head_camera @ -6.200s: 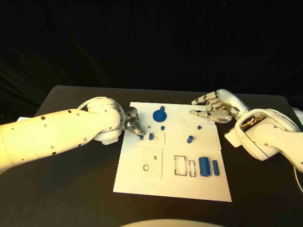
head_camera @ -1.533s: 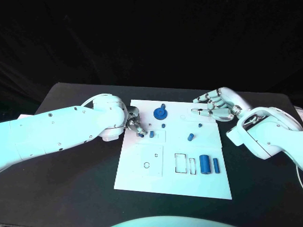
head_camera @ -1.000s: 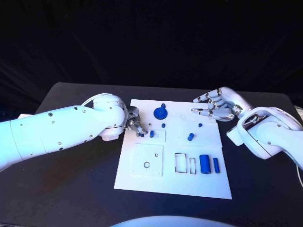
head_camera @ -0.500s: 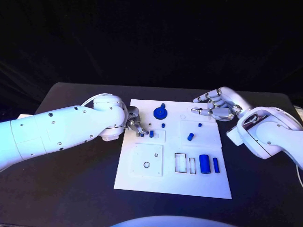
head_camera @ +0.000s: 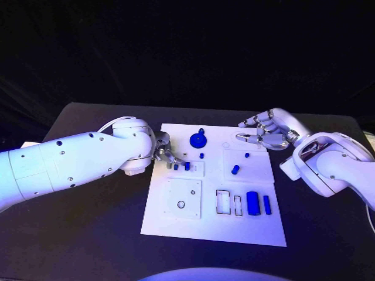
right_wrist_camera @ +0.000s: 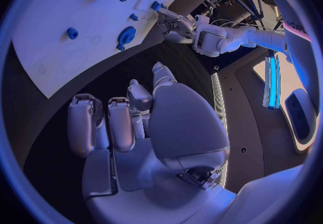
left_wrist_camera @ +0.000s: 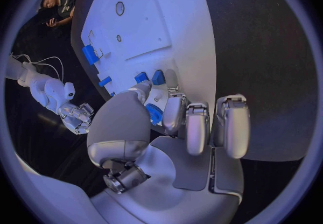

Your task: Assemble the parts on the task board

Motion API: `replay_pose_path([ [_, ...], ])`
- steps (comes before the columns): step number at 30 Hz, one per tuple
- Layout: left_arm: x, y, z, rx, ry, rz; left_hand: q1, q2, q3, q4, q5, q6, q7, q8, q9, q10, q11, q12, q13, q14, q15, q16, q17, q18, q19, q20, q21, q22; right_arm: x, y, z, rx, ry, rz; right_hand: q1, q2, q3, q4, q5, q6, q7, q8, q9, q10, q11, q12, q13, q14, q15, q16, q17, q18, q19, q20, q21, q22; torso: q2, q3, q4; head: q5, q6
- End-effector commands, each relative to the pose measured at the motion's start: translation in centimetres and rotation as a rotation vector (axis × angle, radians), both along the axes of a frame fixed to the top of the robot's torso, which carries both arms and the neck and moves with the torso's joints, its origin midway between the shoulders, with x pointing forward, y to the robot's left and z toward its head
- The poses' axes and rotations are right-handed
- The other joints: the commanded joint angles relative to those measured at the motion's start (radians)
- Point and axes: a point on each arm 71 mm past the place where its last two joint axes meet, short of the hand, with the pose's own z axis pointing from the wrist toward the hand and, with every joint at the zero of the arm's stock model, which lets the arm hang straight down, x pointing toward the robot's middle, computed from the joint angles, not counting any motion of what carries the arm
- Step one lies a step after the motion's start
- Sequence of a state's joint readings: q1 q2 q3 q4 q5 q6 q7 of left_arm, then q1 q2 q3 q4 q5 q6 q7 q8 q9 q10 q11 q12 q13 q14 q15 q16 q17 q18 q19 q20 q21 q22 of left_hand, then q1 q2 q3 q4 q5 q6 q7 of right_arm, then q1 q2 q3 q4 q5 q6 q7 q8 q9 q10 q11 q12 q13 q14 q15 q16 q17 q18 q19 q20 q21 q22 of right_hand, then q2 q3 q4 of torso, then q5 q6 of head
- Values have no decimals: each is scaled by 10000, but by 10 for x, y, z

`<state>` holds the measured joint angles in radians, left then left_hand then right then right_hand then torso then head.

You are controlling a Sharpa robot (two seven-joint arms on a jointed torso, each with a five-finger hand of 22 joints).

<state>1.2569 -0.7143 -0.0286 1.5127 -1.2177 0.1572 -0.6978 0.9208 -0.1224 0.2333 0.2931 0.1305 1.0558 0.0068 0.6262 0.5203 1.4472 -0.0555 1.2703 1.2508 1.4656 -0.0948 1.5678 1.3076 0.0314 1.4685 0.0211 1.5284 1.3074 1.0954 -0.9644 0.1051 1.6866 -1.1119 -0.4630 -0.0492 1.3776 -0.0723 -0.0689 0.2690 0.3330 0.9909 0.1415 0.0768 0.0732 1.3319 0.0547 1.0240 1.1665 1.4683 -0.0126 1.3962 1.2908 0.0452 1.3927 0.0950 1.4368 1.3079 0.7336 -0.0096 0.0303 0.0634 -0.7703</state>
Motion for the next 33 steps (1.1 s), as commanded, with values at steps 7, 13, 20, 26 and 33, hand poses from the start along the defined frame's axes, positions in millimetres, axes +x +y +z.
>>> replay_pose_path([
  [7,2,10,11,-1021,-949,1393,-553,354,-1050,12,-63,-70,52,-113,-91,-119,38,-410,-397,1052,-35,30,2632,-111,607,-63,-243,2116,1,1,-2,-90,71,143,-114,-4,-70,16,69,50,-10,-14,4,-85,-12,-33,-7,438,-60,-45,-10,141,-36,-18,-68,184,-3,-8,7,11,28],
  [13,3,14,15,-2068,-1202,1773,-626,537,-1512,0,-53,-232,131,-170,-162,-384,105,-924,-888,1052,13,30,2632,14,343,-22,-686,1792,1,1,-2,-98,83,128,-114,-4,-70,16,69,50,-10,-14,4,-85,-12,-33,-7,438,-60,-45,-10,141,-36,-18,-68,184,1,-5,5,-13,25],
  [20,7,9,22,-4429,-1720,1583,986,614,-1953,-293,282,-2046,925,-871,-644,-3785,838,-5500,-4914,-1018,582,-3909,-1935,1360,-3507,382,-7393,-2900,1,1,-3,-95,100,111,-103,-1,-79,11,96,50,-11,-15,4,-89,-12,-39,-13,438,-62,-48,-12,143,-43,-19,-76,173,3,3,1,-93,88],
  [26,8,-21,34,-5273,-3533,-1231,5202,510,-130,-1763,130,-2928,1615,-1864,-1631,-5409,1488,-7995,-7126,-3341,1178,-8436,-5835,1490,-4467,948,-9802,-4617,2,1,-3,-77,90,87,-91,17,-82,10,126,50,-11,-15,3,-93,-14,-43,-19,438,-63,-53,-17,144,-43,-20,-78,172,11,-7,-22,-197,142],
  [33,7,-50,32,-3843,-4994,-3817,5693,-477,914,-1788,32,-1973,1290,-3380,-3095,-4299,1407,-10014,-9815,-1913,1019,-8791,-6602,1542,-3260,858,-9930,-5014,2,2,-4,-65,100,95,-64,39,-81,0,159,49,-13,-17,3,-123,-16,-104,-66,431,-64,-77,-50,151,-65,-21,-98,140,35,-15,-79,-224,203],
])
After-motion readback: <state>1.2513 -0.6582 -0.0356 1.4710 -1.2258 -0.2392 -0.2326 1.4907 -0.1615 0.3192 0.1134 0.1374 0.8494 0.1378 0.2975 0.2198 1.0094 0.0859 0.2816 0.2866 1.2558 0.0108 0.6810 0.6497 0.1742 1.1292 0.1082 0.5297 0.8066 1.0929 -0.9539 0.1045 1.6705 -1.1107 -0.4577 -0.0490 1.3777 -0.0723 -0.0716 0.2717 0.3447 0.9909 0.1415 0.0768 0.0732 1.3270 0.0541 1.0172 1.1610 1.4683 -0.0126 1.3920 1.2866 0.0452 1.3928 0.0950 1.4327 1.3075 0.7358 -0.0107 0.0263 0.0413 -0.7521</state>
